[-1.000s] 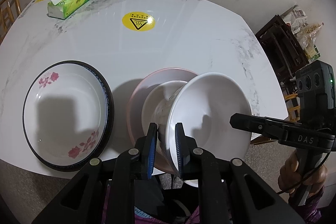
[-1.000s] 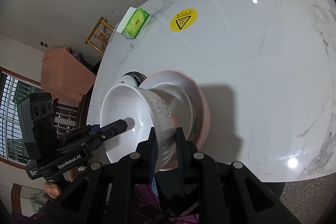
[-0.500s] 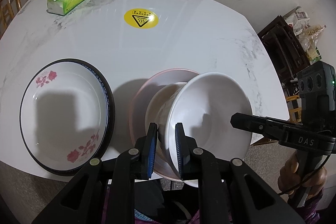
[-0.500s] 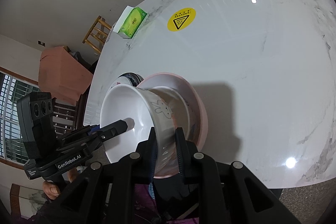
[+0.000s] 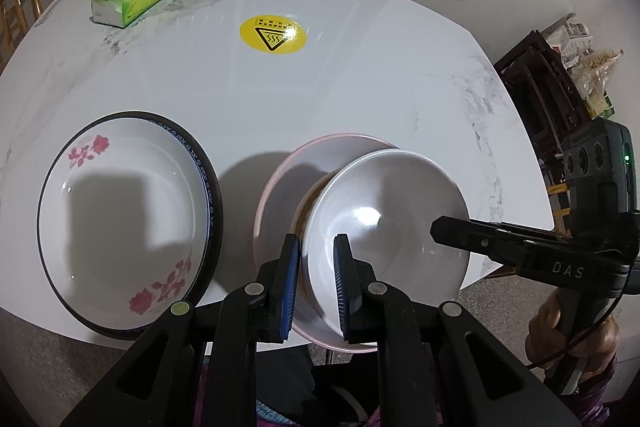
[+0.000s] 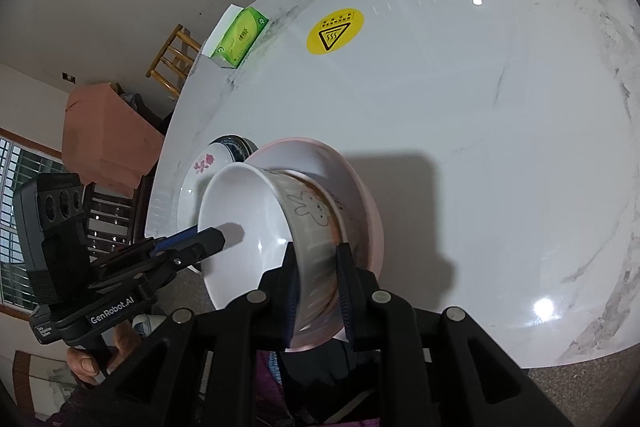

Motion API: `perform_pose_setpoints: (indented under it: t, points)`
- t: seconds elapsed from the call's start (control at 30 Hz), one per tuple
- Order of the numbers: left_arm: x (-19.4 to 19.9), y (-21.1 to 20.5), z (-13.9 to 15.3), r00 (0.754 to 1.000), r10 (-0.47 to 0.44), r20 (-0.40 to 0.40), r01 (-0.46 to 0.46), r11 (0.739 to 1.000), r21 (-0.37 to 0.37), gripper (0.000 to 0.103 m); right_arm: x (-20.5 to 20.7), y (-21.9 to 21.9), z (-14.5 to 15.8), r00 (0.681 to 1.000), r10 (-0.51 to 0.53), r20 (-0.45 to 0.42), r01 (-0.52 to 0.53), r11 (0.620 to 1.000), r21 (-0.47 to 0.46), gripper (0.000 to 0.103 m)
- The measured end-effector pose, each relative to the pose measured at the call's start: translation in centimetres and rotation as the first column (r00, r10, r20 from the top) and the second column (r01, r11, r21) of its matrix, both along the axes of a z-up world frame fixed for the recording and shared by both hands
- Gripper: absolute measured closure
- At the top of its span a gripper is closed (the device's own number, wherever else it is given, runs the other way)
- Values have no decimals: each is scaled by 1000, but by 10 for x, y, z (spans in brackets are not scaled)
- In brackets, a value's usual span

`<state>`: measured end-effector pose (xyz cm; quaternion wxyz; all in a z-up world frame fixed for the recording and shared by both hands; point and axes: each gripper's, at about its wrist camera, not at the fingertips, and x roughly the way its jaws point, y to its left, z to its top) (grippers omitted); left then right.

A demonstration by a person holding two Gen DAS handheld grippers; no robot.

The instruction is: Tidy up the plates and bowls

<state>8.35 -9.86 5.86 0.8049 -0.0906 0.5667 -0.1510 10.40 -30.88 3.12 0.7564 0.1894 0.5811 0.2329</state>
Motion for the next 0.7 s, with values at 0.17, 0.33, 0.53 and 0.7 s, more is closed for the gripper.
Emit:
perform_pose_setpoints:
  t: [0.17, 0.33, 0.53, 0.7]
  points:
    - [-1, 0, 1, 1000, 1, 10, -1, 1000, 6, 84, -1, 11, 6, 998, 34, 48, -31, 998, -63, 83]
    - [-2, 0, 3, 1000, -4, 22, 4, 1000, 6, 80, -6, 20, 17, 989, 75, 130, -56, 988, -143, 81]
    - [-5, 3, 6, 999, -7, 37, 7, 1000, 8, 74, -15, 25, 34, 962, 103, 253, -58, 982, -179, 78]
    - [-10, 9, 14, 996, 4, 86, -6, 1000, 25, 58, -21, 11, 41, 945, 46, 324, -7, 993, -119, 78]
